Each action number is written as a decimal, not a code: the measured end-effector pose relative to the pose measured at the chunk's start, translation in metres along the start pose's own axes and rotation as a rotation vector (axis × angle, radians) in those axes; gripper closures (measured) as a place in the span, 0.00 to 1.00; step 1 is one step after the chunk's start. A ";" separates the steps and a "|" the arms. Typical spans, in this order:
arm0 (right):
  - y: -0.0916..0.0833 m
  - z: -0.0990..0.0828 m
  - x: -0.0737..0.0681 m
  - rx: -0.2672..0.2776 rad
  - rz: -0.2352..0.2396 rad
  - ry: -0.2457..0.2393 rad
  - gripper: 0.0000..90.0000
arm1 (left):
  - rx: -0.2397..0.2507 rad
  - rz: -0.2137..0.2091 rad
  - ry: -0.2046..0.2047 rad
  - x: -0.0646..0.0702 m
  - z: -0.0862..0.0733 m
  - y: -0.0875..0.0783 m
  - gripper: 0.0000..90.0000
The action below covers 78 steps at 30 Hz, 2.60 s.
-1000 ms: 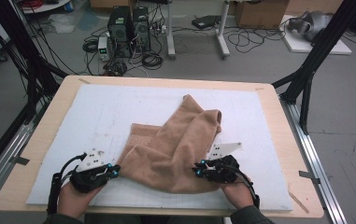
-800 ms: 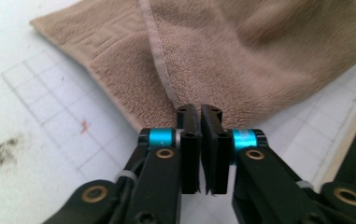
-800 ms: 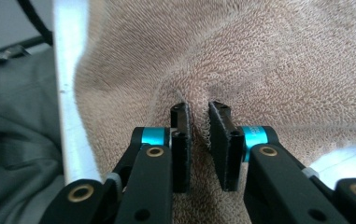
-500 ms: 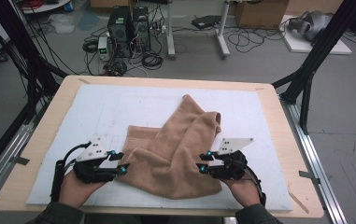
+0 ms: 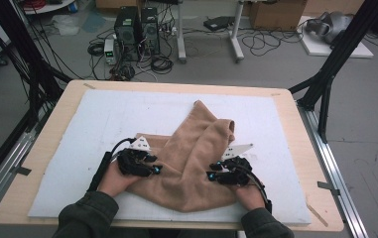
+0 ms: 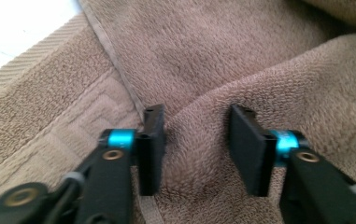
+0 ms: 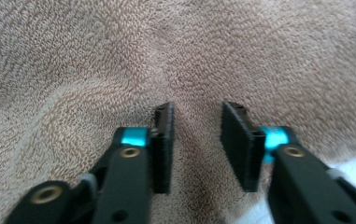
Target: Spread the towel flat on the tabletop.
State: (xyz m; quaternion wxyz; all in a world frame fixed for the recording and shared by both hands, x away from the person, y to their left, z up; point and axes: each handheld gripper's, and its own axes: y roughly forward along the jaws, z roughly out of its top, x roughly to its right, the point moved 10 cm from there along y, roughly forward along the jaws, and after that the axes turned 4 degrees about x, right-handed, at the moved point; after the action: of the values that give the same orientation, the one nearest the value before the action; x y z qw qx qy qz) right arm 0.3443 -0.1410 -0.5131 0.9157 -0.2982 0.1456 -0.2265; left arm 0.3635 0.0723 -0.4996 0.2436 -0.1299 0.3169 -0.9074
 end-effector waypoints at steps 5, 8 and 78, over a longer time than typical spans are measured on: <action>0.000 0.001 -0.002 -0.027 0.042 -0.017 0.95 | 0.006 -0.005 0.011 0.004 0.000 -0.005 0.92; 0.000 0.005 -0.004 -0.022 0.037 -0.027 0.96 | 0.021 0.015 -0.025 0.003 -0.008 -0.021 0.92; -0.046 0.034 -0.057 0.071 0.035 -0.150 0.97 | 0.230 0.186 -0.061 0.013 -0.022 -0.119 0.95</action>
State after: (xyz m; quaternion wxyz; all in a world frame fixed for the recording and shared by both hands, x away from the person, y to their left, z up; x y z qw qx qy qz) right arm 0.2936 -0.1292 -0.4511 0.9378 -0.2793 0.0736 -0.1924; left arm 0.3011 0.1576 -0.4390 0.3491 -0.0987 0.2140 -0.9069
